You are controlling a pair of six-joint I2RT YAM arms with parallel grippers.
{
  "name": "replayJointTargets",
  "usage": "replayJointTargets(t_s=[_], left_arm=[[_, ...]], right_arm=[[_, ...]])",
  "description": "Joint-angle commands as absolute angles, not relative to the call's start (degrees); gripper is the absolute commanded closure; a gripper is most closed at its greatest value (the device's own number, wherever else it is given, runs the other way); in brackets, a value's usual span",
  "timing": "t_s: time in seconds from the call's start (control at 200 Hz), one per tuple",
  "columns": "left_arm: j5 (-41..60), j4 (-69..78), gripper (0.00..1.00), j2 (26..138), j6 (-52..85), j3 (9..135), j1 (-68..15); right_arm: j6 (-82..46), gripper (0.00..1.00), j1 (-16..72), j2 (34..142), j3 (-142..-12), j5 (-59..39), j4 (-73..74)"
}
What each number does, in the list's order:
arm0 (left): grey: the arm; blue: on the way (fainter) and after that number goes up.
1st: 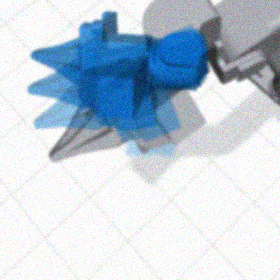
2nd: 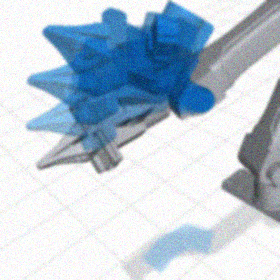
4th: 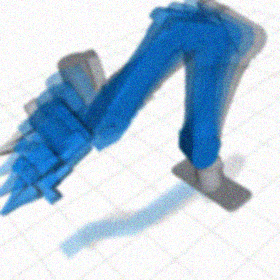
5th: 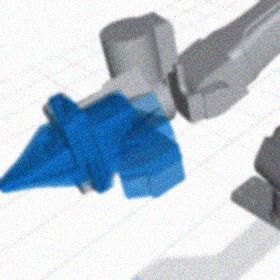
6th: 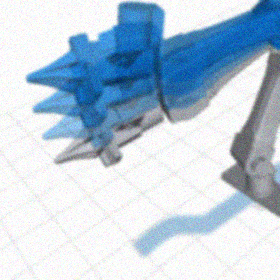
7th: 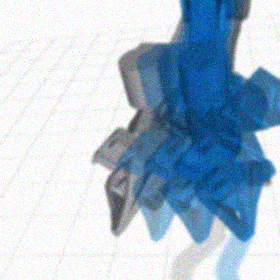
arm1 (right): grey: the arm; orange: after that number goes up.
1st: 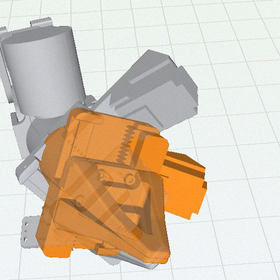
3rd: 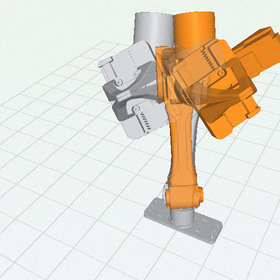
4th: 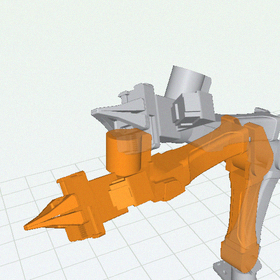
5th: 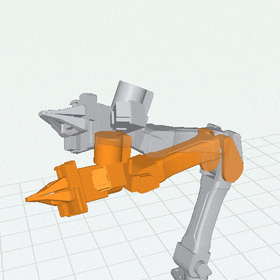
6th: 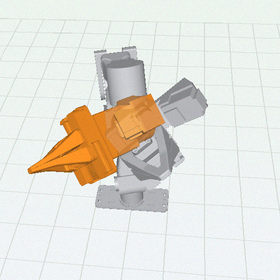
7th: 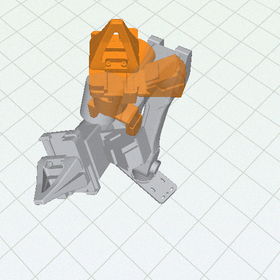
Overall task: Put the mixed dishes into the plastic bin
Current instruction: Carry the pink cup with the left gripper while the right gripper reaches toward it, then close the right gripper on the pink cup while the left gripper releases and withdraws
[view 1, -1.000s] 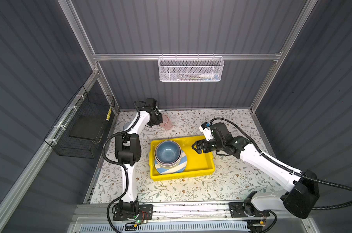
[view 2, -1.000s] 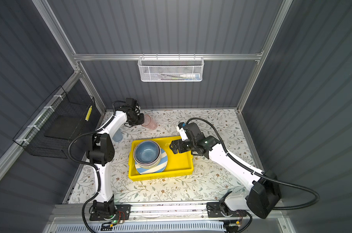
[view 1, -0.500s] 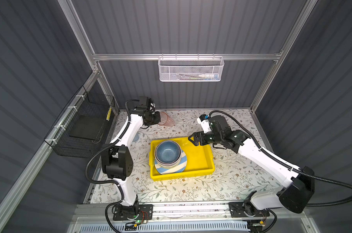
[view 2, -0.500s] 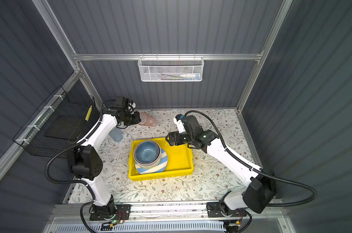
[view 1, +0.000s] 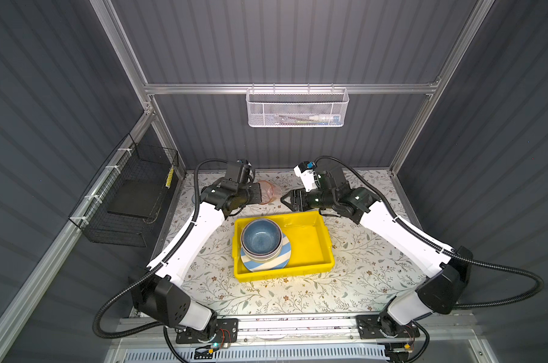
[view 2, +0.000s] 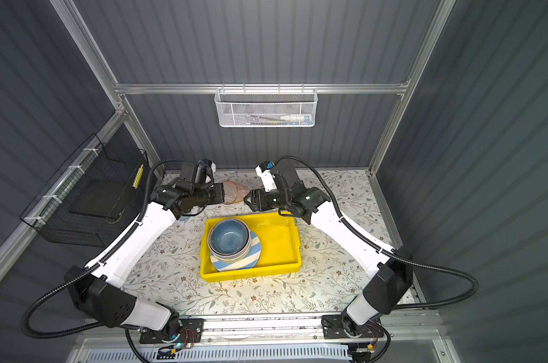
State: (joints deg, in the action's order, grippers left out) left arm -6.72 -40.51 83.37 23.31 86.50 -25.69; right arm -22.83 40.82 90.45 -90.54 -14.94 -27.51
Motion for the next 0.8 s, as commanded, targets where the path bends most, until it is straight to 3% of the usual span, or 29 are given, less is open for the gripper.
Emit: replayJointTargets(t_s=[0.0, 0.475, 0.796], left_arm=[[-14.7, -41.9, 1.0, 80.8, 26.2, 85.6, -26.6], [-18.2, -43.8, 1.0, 78.3, 27.6, 86.0, -31.0], [-18.0, -44.1, 1.0, 77.8, 25.0, 86.6, -31.0]], right_arm=[[-22.0, 0.36, 42.3, 92.3, -94.8, -14.5, -28.7], [-21.5, 0.48, 45.3, 102.0, -108.3, -11.0, -33.0], [-15.1, 0.53, 49.9, 110.5, -119.9, 3.5, -43.2]])
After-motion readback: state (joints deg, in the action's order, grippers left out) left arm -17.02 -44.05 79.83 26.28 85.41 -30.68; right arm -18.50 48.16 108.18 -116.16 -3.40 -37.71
